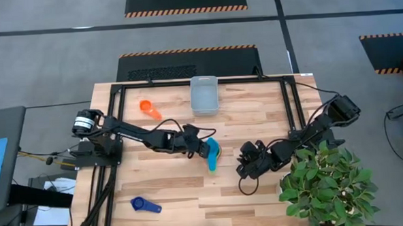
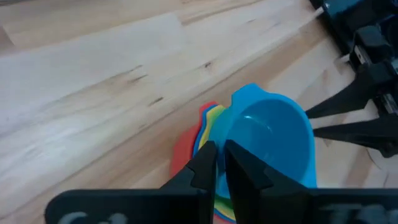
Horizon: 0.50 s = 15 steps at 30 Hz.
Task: Nest measuring cups in basket
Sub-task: Stack the blue measuring cup on top of the green measuring cup, then stack the orange measuring cup on top of the blue measuring cup
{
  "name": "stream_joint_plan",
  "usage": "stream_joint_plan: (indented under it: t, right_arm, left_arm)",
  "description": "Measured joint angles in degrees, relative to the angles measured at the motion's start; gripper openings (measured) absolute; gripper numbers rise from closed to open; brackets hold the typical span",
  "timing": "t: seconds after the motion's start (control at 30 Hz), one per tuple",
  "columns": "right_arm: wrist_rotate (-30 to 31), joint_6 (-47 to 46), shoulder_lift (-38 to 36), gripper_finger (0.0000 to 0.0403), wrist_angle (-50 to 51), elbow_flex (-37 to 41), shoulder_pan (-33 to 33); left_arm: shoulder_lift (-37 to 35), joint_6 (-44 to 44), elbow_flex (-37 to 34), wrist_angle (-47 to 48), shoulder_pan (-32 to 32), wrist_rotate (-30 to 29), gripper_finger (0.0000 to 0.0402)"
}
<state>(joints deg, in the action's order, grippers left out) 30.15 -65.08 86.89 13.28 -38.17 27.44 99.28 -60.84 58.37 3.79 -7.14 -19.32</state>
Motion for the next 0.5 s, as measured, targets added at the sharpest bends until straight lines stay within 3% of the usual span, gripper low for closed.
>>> stream_joint_plan:
  t: [0.5]
  right_arm:
    - [0.1, -0.5, 0.0, 0.0121, 0.1, 0.0, 0.0]
  left_arm:
    - [-1.8, 4.2, 0.0, 1.6, 0.0, 2.6, 0.0062]
